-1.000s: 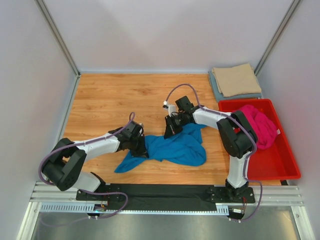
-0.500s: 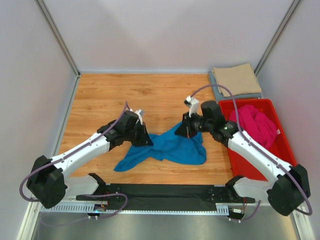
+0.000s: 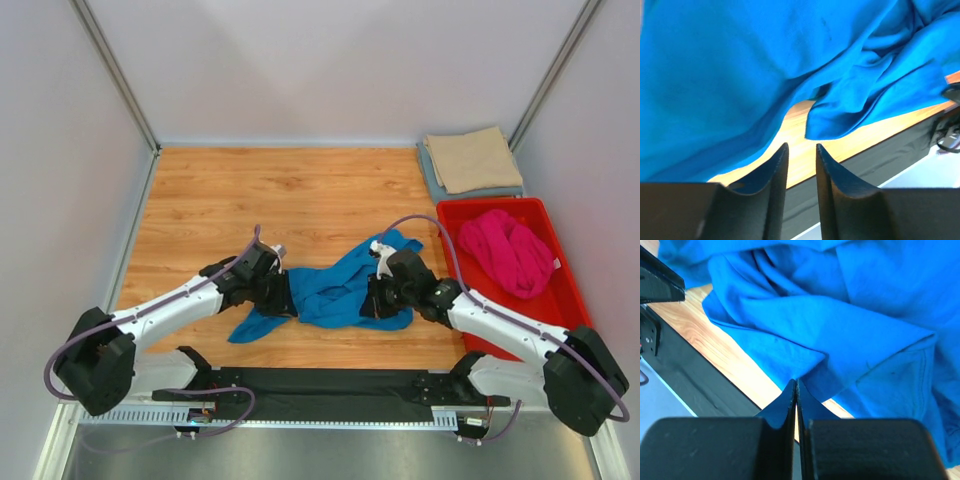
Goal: Fold and stack the t-shirts
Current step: Flatten the tshirt out
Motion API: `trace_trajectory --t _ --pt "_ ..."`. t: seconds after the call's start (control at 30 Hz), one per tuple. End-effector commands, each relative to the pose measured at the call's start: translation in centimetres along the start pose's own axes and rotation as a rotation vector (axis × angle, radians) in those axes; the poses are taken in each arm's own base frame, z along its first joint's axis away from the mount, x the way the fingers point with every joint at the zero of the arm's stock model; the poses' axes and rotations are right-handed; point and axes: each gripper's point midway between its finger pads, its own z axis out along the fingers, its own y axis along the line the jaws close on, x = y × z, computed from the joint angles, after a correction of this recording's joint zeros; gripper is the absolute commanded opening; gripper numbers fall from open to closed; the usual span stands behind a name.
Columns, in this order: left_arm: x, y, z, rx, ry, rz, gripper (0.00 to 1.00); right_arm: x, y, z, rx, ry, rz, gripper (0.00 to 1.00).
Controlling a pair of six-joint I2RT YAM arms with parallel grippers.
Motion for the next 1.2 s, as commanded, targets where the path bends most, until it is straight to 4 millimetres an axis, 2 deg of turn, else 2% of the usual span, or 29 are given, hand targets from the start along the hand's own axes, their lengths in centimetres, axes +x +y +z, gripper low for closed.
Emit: trace_trajectory --t 0.0,0.07,0.1,0.13,0.2,0.23,0.27,0.33,0.43,0.57,0.7,0.8,0.83,0.87,0.9,0.93,0.97,1.17 --pt "-1.2 -0.4 -1.9 -0.019 -0.055 0.069 0.36 -3.6 1.6 -1.1 -0.021 -0.152 -0.024 0.0" --pt "-0.9 0.9 -3.4 -0.079 -0.074 0.089 0.39 -4.6 1.8 -1.9 -0.007 -0.191 -0.031 0.0" --pt "-1.5 1.6 -4.2 -0.123 -0.117 0.097 0.4 -4.7 1.7 -2.5 0.009 -0.196 -0.03 0.0" --pt "-1.3 2.0 -5.2 -0.142 -0.133 0.105 0.41 -6.2 2.0 -3.9 0.028 -0.262 -0.04 0.0" --pt "-1.8 2.5 -6.4 -0.173 -0.175 0.14 0.43 -7.3 1.6 -5.7 0.089 -0.31 -0.037 0.0" --pt "-1.6 2.5 -7.1 -0.173 -0.181 0.154 0.43 -8.7 0.6 -7.3 0.168 -0.391 -0.028 0.0" --pt "-1.8 2.2 -7.3 -0.158 -0.191 0.177 0.43 -9.7 0.7 -9.0 0.204 -0.426 -0.022 0.0" --pt "-1.4 0.4 -7.2 -0.05 -0.176 0.208 0.41 -11.4 -0.4 -11.7 0.296 -0.535 0.007 0.0" --pt "-1.1 -1.4 -6.6 0.022 -0.171 0.273 0.41 -12.6 -1.3 -13.9 0.369 -0.591 0.027 0.0" --pt "-1.1 -3.6 -5.1 0.047 -0.168 0.397 0.4 -13.3 -1.2 -14.5 0.381 -0.599 0.009 0.0" --pt "-2.2 -5.5 -3.1 0.034 -0.191 0.486 0.4 -13.5 -1.4 -14.5 0.389 -0.6 0.007 0.0" --pt "-2.7 -8.2 -2.8 0.063 -0.244 0.623 0.42 -13.4 -1.1 -14.2 0.369 -0.591 -0.001 0.0" --pt "-3.1 -8.5 -2.3 0.033 -0.264 0.663 0.42 -13.3 -1.1 -14.0 0.365 -0.581 -0.003 0.0" --pt "-2.6 -9.4 -2.1 0.031 -0.267 0.754 0.43 -13.2 -1.2 -13.9 0.367 -0.579 -0.008 0.0" --pt "-3.4 -10.1 -1.9 -0.007 -0.295 0.791 0.43 -13.2 -1.3 -13.8 0.371 -0.579 -0.006 0.0" --pt "-3.1 -10.6 -1.7 -0.023 -0.295 0.856 0.43 -13.1 -1.4 -13.6 0.371 -0.573 -0.008 0.0" --pt "-3.8 -11.5 -1.7 -0.031 -0.315 0.876 0.43 -13.1 -1.4 -13.6 0.368 -0.577 -0.007 0.0" --pt "-4.4 -12.2 1.0 -0.076 -0.277 0.969 0.45 -12.8 -0.8 -12.9 0.315 -0.564 0.012 0.0"
